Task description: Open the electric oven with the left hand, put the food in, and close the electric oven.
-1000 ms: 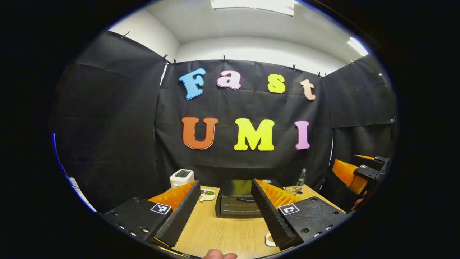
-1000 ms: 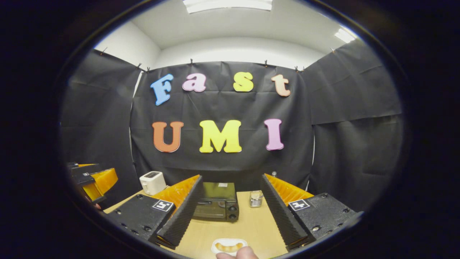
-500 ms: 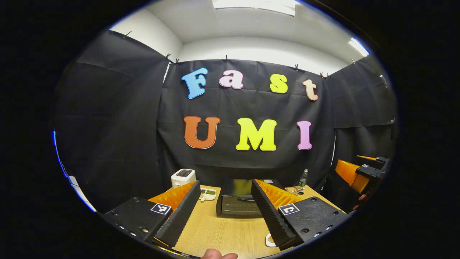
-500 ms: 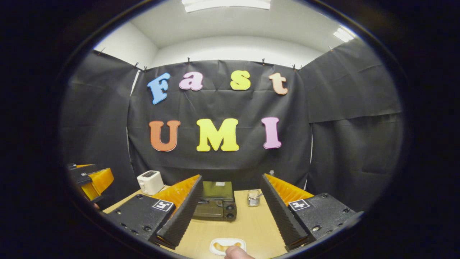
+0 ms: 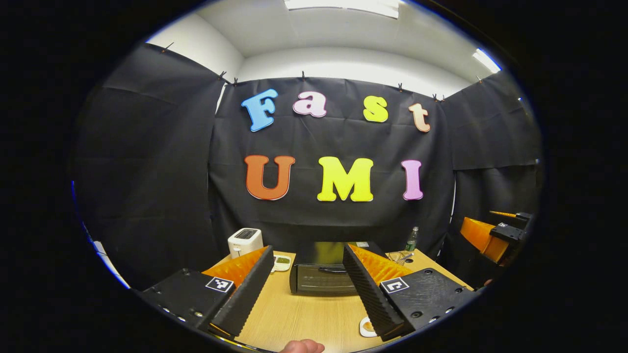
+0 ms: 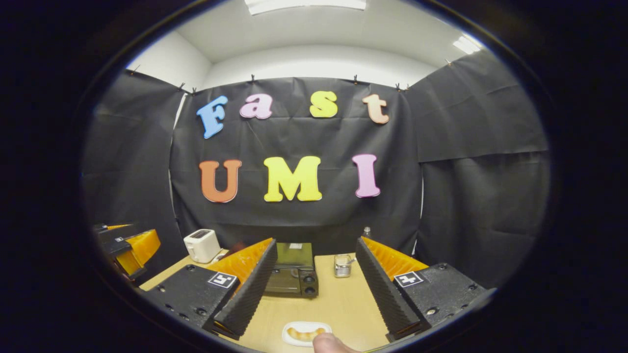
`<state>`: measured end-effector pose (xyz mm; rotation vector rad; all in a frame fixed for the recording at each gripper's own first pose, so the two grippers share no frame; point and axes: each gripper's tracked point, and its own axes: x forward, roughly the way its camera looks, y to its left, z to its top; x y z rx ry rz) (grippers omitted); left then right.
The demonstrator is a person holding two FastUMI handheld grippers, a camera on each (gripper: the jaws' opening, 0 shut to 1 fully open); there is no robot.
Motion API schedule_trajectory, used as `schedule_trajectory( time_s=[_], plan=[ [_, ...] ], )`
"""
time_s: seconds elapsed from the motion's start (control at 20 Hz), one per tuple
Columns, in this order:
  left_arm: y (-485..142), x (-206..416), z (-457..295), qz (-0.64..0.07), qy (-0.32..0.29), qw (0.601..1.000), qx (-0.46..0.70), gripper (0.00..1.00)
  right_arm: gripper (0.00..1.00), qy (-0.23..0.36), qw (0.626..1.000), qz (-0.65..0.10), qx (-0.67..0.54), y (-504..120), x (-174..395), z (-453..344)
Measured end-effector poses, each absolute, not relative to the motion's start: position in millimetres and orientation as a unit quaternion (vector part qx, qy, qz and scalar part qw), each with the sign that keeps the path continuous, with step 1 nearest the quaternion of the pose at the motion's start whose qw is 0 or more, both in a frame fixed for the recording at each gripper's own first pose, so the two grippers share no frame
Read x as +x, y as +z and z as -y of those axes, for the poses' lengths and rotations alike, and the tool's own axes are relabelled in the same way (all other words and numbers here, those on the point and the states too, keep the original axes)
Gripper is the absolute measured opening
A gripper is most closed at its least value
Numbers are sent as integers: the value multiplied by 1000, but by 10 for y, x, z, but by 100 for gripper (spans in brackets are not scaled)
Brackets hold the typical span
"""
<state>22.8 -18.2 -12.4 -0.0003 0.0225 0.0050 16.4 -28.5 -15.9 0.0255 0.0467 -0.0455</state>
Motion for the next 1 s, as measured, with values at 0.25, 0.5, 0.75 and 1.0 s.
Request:
schedule_trajectory(
  time_s=[0.25, 0.5, 0.75, 1.0],
  plan=[
    [-261, 435, 450, -31, -25, 999, -3, 93, 99, -31, 999, -34, 15, -218, 209, 491],
    [-461, 857, 781, -59, -64, 996, -10, 93, 99, -66, 997, -34, 8, -237, 159, 949],
    [-665, 1395, 931, -73, -74, 995, 1, 93, 99, -116, 992, -40, 6, -330, 133, 1520],
    [-1106, 1915, 988, -118, -72, 990, -4, 93, 99, -147, 987, -70, 13, -578, 120, 1841]
  ],
)
